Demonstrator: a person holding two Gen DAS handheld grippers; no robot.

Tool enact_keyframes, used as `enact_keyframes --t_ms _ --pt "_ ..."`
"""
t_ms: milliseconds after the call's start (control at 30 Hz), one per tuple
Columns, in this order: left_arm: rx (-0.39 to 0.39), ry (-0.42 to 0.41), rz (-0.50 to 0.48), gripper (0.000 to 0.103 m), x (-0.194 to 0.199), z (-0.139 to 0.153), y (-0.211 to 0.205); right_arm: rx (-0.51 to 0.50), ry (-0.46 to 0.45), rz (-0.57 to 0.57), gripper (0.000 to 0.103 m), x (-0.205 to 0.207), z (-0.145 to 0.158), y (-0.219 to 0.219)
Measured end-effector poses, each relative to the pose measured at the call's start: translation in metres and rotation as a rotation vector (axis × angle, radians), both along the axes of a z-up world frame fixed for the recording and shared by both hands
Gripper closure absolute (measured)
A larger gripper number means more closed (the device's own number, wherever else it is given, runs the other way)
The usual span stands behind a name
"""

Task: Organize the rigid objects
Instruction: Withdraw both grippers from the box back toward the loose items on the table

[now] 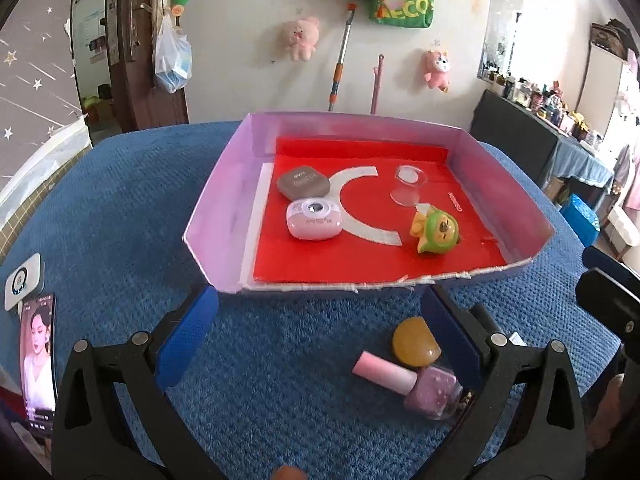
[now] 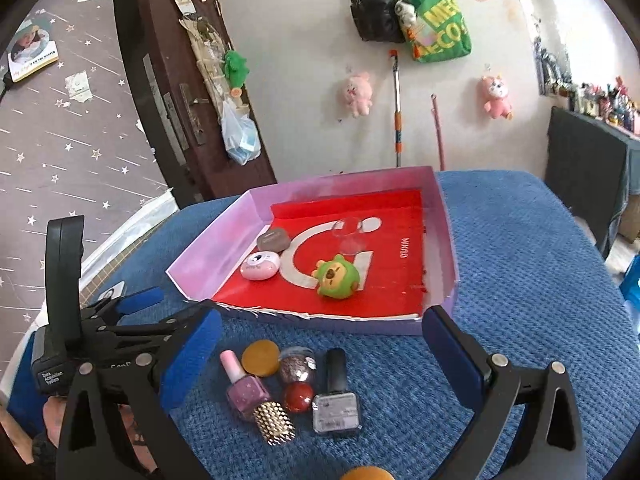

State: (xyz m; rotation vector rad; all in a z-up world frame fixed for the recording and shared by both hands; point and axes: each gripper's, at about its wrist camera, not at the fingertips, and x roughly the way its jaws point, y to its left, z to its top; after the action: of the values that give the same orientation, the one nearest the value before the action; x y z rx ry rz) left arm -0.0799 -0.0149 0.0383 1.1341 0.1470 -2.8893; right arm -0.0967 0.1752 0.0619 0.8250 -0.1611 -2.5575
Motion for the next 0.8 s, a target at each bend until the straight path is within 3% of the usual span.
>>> enact_keyframes --t_ms 133,367,800 --pt "0.03 -0.001 -0.015 0.0 0.007 -0.002 0.001 0.005 0.033 -0.036 0.0 0.011 -0.001 0.006" --pt "-0.004 -0.002 -0.023 0.0 0.019 -0.007 0.009 0.031 0.064 -0.087 0.001 0.029 -0.008 0.013" --pt "-0.007 -0.008 -0.03 0.0 0.035 -0.013 0.014 0.13 0.132 -0.128 0.015 0.061 -0.017 0.017"
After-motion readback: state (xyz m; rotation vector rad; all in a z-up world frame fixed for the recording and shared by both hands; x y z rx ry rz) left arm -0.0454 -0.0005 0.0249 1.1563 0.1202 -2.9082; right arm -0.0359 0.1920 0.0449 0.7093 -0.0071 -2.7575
